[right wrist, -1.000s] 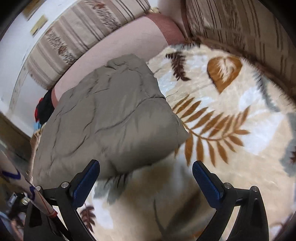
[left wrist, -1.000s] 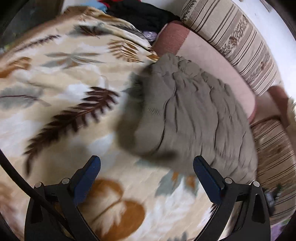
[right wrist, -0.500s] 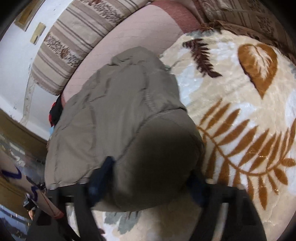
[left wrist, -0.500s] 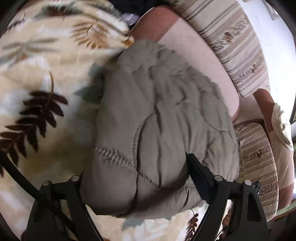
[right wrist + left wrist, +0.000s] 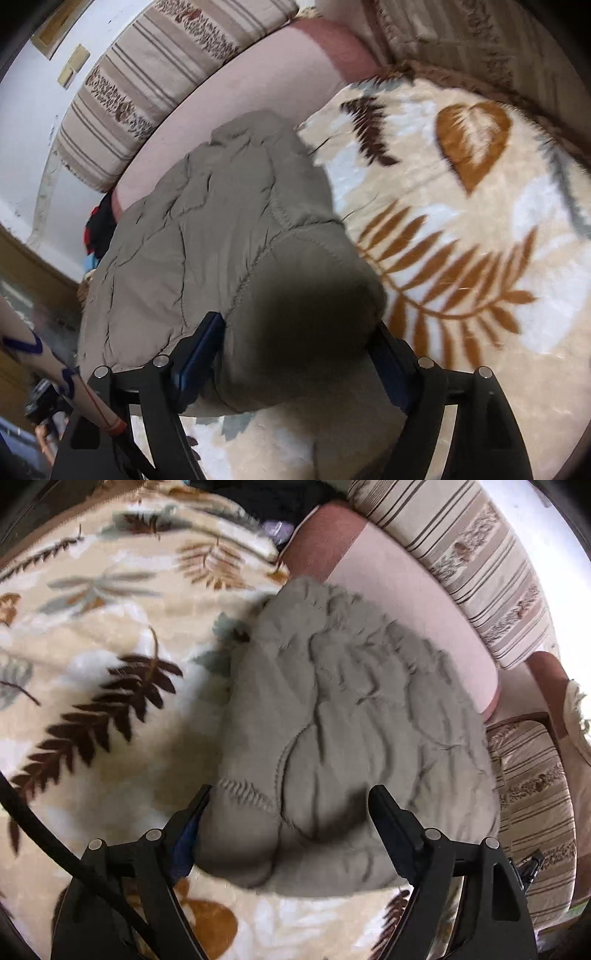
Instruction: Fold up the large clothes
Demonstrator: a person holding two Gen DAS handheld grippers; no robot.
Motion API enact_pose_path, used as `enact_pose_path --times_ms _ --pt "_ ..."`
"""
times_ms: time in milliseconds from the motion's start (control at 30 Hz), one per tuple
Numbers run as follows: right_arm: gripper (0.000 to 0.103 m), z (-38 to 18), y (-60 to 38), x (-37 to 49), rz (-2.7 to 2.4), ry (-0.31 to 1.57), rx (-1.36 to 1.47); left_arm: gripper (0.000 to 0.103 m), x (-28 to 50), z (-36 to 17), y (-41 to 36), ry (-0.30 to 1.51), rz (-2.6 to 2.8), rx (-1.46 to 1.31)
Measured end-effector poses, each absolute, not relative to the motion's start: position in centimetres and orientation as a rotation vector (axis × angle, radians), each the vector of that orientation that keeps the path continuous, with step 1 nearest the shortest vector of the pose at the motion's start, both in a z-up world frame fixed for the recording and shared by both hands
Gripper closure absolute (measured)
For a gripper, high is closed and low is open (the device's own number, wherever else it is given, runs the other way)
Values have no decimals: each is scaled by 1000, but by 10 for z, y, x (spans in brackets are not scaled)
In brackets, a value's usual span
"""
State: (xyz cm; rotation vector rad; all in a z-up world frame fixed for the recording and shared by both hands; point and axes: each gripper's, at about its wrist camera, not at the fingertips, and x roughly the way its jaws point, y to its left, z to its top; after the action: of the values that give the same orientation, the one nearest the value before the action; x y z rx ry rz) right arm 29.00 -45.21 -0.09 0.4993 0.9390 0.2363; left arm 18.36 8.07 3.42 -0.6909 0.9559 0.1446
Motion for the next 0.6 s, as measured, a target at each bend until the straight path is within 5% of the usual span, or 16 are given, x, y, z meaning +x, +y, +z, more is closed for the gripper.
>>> enact_pose_path --times_ms 367,600 --pt "18 72 -404 268 146 760 159 20 186 90 2 934 122 -385" --pt "20 37 -340 309 126 796 -101 20 250 60 -70 1018 114 -172"
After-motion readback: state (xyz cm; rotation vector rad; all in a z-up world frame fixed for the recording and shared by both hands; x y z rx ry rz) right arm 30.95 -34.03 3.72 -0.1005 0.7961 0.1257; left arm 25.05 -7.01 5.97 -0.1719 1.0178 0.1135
